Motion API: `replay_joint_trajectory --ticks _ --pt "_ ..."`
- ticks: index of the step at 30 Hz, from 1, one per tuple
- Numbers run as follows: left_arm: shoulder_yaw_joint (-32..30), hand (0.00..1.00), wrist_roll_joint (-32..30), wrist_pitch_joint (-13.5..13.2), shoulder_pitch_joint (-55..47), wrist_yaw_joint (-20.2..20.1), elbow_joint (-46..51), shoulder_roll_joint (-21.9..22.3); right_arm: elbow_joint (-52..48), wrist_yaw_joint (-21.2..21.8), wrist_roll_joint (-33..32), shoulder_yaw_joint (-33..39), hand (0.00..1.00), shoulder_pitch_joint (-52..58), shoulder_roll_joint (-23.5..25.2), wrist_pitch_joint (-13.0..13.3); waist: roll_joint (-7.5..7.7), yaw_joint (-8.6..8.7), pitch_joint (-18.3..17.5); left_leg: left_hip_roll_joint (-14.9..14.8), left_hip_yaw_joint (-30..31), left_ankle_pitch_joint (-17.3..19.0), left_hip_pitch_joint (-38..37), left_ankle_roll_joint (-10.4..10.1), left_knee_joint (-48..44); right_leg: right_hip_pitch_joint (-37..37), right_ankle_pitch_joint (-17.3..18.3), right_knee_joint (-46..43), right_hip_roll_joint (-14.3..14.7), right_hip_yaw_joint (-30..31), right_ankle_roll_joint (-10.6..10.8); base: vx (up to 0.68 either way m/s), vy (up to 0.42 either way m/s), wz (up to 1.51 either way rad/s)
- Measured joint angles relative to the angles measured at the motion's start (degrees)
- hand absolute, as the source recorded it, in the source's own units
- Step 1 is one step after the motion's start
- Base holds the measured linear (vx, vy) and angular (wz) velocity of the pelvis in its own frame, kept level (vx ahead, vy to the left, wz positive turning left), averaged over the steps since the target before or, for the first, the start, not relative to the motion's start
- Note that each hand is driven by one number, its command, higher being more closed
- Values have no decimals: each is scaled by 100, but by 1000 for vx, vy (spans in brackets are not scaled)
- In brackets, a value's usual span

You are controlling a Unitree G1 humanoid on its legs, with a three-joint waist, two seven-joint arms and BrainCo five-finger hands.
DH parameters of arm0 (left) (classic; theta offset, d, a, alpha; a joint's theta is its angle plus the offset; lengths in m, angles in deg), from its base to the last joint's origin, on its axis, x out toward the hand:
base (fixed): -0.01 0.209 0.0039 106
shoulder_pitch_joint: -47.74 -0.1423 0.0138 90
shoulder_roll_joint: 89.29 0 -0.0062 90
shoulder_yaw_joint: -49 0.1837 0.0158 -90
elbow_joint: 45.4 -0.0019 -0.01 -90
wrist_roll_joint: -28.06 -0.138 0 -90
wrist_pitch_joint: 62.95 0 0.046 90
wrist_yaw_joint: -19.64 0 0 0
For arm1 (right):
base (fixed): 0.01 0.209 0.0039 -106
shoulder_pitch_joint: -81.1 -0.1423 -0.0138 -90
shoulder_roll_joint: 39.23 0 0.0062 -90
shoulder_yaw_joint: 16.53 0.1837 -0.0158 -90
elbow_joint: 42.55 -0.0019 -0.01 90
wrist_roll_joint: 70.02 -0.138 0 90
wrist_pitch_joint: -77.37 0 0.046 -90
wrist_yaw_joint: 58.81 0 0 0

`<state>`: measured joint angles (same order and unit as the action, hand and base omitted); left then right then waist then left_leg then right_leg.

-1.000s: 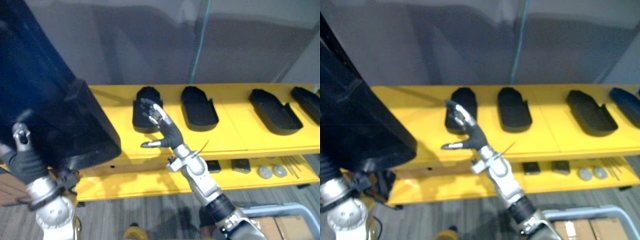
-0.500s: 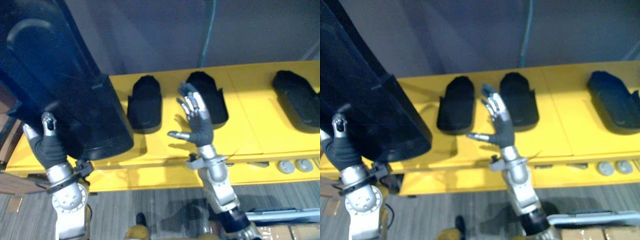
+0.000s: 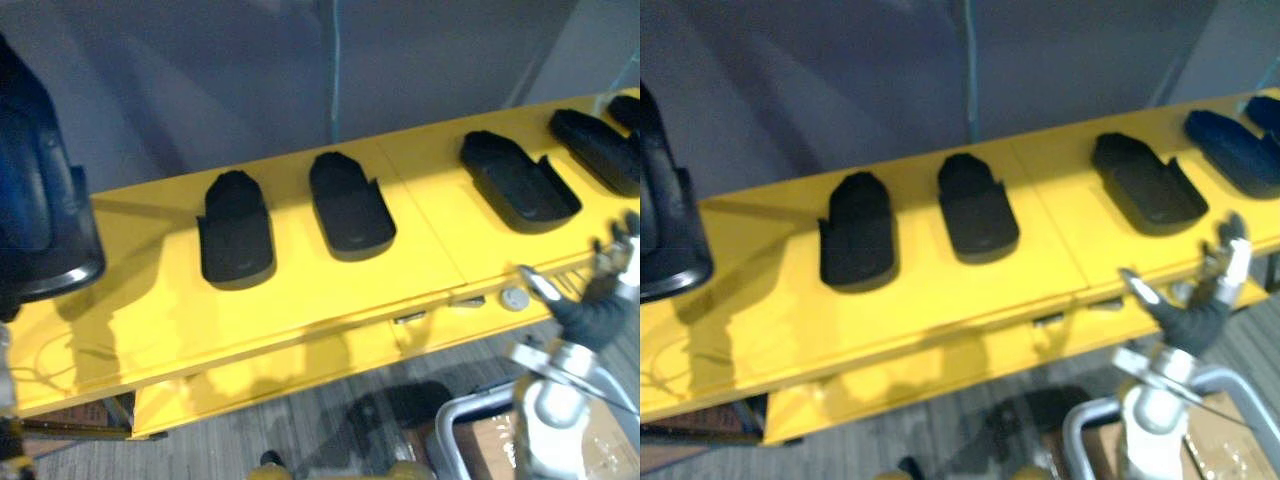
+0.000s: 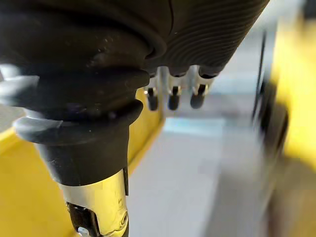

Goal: Walk over and take plastic housings, then place them on the shelf

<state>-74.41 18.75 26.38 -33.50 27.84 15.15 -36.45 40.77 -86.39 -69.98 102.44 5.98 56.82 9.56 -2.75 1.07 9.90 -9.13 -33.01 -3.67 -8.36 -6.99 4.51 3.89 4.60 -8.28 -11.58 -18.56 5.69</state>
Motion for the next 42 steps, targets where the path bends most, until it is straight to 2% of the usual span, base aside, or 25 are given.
replay_joint_trajectory --ticks 2,4,6,8,11,14,15,17,19,23,26,28,30,32,35,41,42 --pt "13 100 6 108 28 -346 -370 -104 884 39 -354 218 0 96 -56 -145 -49 59 -158 5 -147 2 38 -2 1 -78 -68 95 10 69 111 -71 21 -32" --pt "150 100 50 345 40 -799 -734 -195 2145 222 -637 376 0 301 -31 -353 -150 198 -243 7 -207 2 27 -3 3 -84 -93 103 16 140 148 -68 10 -14" --pt "369 100 157 510 64 -1133 -970 -319 2958 387 -648 383 0 502 -1 -420 -204 293 -285 6 -210 0 30 -4 5 -85 -100 103 19 141 159 -52 5 -4" --pt "550 100 213 618 247 -1421 -1212 -376 3556 489 -648 474 0 692 132 -461 -220 304 -303 2 -217 -5 25 -8 6 -86 -114 103 26 151 170 -32 3 -4" --pt "652 100 210 679 293 -1672 -1501 -556 4109 594 -648 477 0 759 260 -498 -110 383 -328 -4 -240 -7 37 -10 9 -117 -166 122 40 177 140 -29 8 -5" --pt "765 100 147 745 293 -1843 -1684 -671 4382 758 -607 459 0 659 363 -527 93 362 -443 0 -393 -7 45 -10 10 -187 -251 186 57 306 134 -16 19 -18" --pt "773 100 144 768 297 -1846 -1710 -672 4403 772 -603 457 0 652 384 -549 112 373 -443 3 -393 -6 46 -10 11 -185 -261 192 56 306 133 -16 19 -12" --pt "778 100 -71 853 331 -1831 -1803 -688 4664 813 -606 459 0 620 481 -680 320 388 -431 4 -396 0 53 -4 15 -189 -280 192 54 303 121 0 0 0" --pt "797 100 -233 898 338 -1820 -1954 -687 4832 869 -607 462 0 615 492 -732 375 397 -403 7 -400 6 74 2 10 -208 -293 192 49 303 115 0 0 0" --pt "947 100 -378 998 340 -1577 -2133 -687 5259 937 -606 485 0 522 505 -748 387 375 -343 28 -390 0 265 34 6 -387 -326 181 27 297 121 -5 6 1" --pt "944 100 -474 1010 508 -1254 -2132 -684 5321 1006 -610 589 0 309 511 -750 394 325 -5 24 -384 6 285 55 -3 -403 -326 163 22 293 120 -11 4 1" --pt "941 100 -473 1010 673 -946 -2129 -679 5319 1003 -626 593 0 92 501 -749 404 299 203 -17 -359 34 566 107 -181 -633 -326 106 3 283 119 -23 6 6" --pt "941 100 -472 1012 758 -780 -2121 -666 5319 997 -671 595 0 -107 462 -747 433 295 435 -37 -333 54 712 128 -335 -712 -328 73 -25 273 121 4 10 7" --pt "938 100 -466 1040 805 -680 -2118 -617 5319 991 -768 636 0 -207 412 -740 426 292 521 -35 -306 84 864 146 -446 -818 -340 57 -54 265 120 37 22 9" --pt "905 100 -469 1006 908 -561 -1854 -612 5316 988 -841 702 0 -301 277 -739 399 271 804 -57 -206 282 980 177 -749 -813 -340 -28 -124 241 119 74 52 15" --pt "885 100 -474 944 909 -492 -1718 -615 5305 990 -833 704 0 -482 157 -728 422 257 1024 -206 -191 792 1214 227 -1503 -890 -340 -236 -210 306 118 24 52 -1" --pt "886 0 -473 941 909 -491 -1713 -615 5305 990 -833 704 0 -489 152 -728 419 263 1031 -225 -180 841 1253 227 -1586 -901 -340 -240 -214 305 118 11 61 -4"
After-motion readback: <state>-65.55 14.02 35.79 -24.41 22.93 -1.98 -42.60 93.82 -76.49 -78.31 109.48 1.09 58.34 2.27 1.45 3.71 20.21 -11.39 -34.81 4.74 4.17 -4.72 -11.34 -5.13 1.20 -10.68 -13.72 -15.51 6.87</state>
